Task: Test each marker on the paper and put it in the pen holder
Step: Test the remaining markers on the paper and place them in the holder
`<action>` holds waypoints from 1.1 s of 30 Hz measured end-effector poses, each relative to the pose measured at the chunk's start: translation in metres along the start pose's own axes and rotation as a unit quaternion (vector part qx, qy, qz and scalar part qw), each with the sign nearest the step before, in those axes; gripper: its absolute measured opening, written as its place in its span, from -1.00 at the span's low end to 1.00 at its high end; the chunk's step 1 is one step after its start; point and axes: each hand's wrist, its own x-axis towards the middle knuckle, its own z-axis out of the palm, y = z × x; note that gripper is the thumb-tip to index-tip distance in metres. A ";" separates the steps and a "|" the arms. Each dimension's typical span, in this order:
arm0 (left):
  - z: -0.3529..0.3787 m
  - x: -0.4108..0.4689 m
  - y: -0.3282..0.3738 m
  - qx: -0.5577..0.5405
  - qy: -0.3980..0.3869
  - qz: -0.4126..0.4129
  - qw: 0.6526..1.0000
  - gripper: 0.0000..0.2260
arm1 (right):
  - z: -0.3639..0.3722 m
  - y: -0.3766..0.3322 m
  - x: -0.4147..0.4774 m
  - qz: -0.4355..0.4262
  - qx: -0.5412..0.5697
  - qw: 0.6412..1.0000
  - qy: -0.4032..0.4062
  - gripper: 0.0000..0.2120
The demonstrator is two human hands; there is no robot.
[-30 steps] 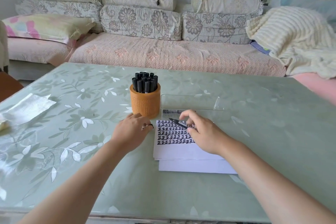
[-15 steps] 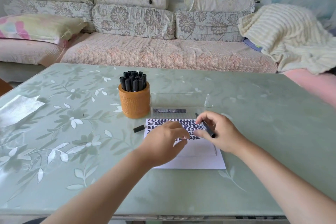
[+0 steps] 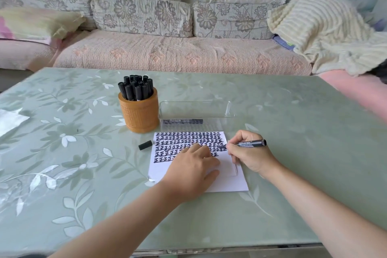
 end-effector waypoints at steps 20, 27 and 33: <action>0.002 -0.001 0.001 -0.002 -0.017 -0.033 0.999 -0.78 | 0.007 0.016 0.002 -0.058 -0.080 0.995 -0.021 -0.79; 0.002 -0.001 0.002 0.001 -0.017 -0.034 0.999 -0.79 | 0.006 0.015 0.000 -0.071 -0.072 0.995 -0.023 -0.82; 0.002 -0.002 0.001 0.004 -0.015 -0.035 0.999 -0.78 | 0.004 0.014 0.002 -0.067 -0.079 0.994 -0.036 -0.83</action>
